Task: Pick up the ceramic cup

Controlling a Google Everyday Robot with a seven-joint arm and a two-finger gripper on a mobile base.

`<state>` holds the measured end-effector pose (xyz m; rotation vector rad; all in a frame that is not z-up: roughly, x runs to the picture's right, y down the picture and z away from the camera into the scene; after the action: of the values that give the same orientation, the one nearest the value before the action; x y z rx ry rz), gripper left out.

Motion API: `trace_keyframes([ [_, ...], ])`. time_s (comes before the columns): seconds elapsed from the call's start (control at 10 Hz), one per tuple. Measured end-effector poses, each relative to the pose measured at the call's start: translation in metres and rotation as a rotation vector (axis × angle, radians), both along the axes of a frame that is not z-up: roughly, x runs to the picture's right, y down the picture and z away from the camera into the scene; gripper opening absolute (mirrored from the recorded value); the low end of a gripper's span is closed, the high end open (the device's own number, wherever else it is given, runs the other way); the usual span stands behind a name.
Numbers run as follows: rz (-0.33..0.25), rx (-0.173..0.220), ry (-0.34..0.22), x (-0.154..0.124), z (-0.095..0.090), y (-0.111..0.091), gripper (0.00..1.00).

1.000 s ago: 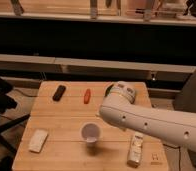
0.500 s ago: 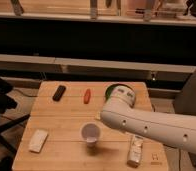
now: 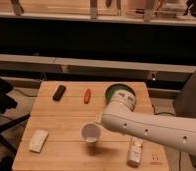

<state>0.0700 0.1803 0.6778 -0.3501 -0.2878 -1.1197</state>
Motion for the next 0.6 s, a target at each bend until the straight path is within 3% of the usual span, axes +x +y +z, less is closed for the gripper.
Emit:
trace_keyframes([
  [0.6, -0.047, -0.010, -0.048, -0.0043, 0.0023, 0.0107, 0.80],
])
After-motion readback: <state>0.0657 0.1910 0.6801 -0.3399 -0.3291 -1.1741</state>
